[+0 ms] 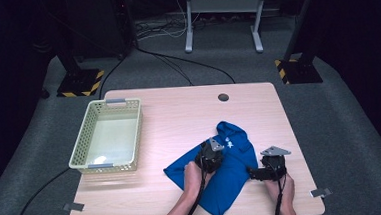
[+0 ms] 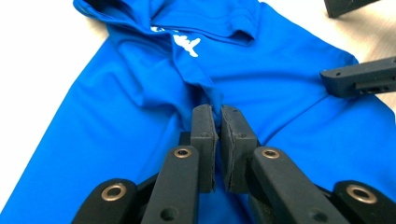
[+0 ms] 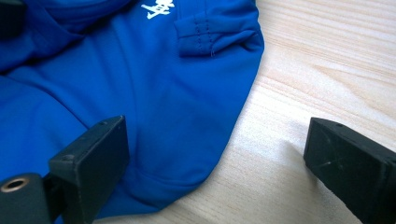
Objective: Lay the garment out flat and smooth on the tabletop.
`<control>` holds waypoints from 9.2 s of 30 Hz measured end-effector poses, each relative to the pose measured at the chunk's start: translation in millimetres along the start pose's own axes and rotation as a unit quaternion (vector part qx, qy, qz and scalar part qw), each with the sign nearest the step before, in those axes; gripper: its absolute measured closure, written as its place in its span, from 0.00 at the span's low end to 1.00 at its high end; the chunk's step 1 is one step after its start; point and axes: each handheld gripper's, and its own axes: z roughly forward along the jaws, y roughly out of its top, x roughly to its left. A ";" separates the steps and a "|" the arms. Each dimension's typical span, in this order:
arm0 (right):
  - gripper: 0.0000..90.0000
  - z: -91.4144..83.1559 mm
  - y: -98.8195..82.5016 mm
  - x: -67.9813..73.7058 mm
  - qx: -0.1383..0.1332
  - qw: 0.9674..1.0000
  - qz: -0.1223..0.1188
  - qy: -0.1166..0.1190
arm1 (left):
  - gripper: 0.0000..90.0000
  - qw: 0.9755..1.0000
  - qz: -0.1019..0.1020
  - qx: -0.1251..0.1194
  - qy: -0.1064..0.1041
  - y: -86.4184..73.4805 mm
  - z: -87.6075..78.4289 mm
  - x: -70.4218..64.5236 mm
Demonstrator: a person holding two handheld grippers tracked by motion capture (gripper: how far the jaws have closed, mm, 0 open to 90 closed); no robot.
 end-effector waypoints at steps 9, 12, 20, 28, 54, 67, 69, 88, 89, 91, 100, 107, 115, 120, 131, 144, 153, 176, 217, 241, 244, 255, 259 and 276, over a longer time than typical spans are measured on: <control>0.06 0.0 0.0 0.1 0.000 1.000 0.000 0.000 | 0.94 1.000 -0.019 -0.011 0.016 3.8 -10.6 25.1; 0.06 0.0 0.0 0.1 0.000 1.000 0.000 0.000 | 0.94 0.999 -0.023 -0.014 0.024 4.8 -14.4 33.3; 0.06 0.0 0.0 0.1 0.000 1.000 0.000 0.000 | 0.94 0.998 -0.042 -0.022 0.043 9.8 -22.8 55.0; 0.06 0.0 0.0 0.1 0.000 1.000 0.000 0.000 | 0.94 0.996 -0.059 -0.022 0.058 20.2 -28.5 77.2; 0.06 0.1 0.0 0.1 0.000 1.000 0.000 -0.001 | 0.94 0.990 -0.067 0.040 0.115 59.6 -10.8 130.5; 0.06 0.1 0.0 0.1 0.000 1.000 0.000 0.000 | 0.94 0.986 -0.061 0.057 0.144 74.6 1.5 146.6; 0.06 0.1 0.0 0.1 0.000 1.000 0.000 0.000 | 0.94 0.986 -0.062 0.058 0.147 77.0 3.2 149.8; 0.06 0.1 0.0 0.1 0.000 1.000 -0.001 -0.001 | 0.75 0.979 -0.076 0.108 0.156 82.0 25.0 171.0; 0.06 0.1 0.0 0.1 0.000 1.000 -0.001 -0.001 | 0.69 0.979 -0.074 0.106 0.155 79.9 24.3 169.1; 0.06 0.1 0.0 0.1 0.000 1.000 0.000 0.000 | 0.59 0.980 -0.072 0.105 0.153 75.3 21.4 165.4; 0.06 0.1 0.0 0.2 0.000 1.000 0.000 -0.001 | 0.27 0.989 -0.056 0.075 0.116 52.0 -4.0 139.6; 0.06 0.1 0.1 0.1 0.000 1.000 0.000 -0.001 | 0.17 0.995 -0.037 0.054 0.075 20.2 -27.9 106.2; 0.06 0.1 0.1 0.1 0.000 1.000 0.000 -0.001 | 0.11 0.998 -0.023 0.030 0.047 -38.2 -47.9 56.6; 0.06 0.1 0.1 0.2 0.000 1.000 0.000 -0.001 | 0.09 0.998 -0.024 0.039 0.044 -65.3 -44.8 39.6; 0.06 0.0 0.0 0.2 0.000 1.000 0.000 -0.001 | 0.04 0.996 -0.047 -0.009 0.079 -86.2 -42.3 25.0; 0.03 1.2 2.3 -1.8 0.006 1.000 0.007 -0.009 | 0.05 0.996 -0.044 -0.009 0.079 -86.4 -42.4 23.9; 0.09 9.7 48.5 8.2 -0.007 1.000 -0.022 -0.004 | 0.02 0.996 -0.042 -0.008 0.073 -86.2 -41.5 23.2; 0.96 90.7 116.6 17.4 0.059 0.998 -0.015 -0.001 | 0.02 0.996 -0.040 -0.008 0.073 -86.2 -41.7 23.4; 0.97 44.1 105.4 -65.3 -0.007 0.994 0.081 -0.079 | 0.02 0.996 -0.040 -0.007 0.073 -86.3 -41.9 23.3; 0.34 4.8 80.2 -56.7 -0.025 0.994 0.086 -0.055 | 0.02 0.996 -0.042 -0.008 0.073 -86.3 -41.7 23.1; 0.23 8.1 75.3 -31.3 -0.027 0.997 0.063 -0.028 | 0.02 0.996 -0.041 -0.008 0.073 -86.3 -41.8 23.2; 0.08 34.1 48.1 24.3 0.011 1.000 -0.006 0.013 | 0.02 0.996 -0.041 -0.007 0.073 -86.3 -41.8 23.2; 0.07 34.7 44.6 24.4 0.010 1.000 -0.007 0.005 | 0.02 0.996 -0.040 -0.008 0.073 -86.3 -41.8 23.1; 0.07 34.1 32.9 8.4 0.002 1.000 -0.015 0.007 | 0.02 0.996 -0.031 -0.010 0.085 -83.5 -38.7 10.0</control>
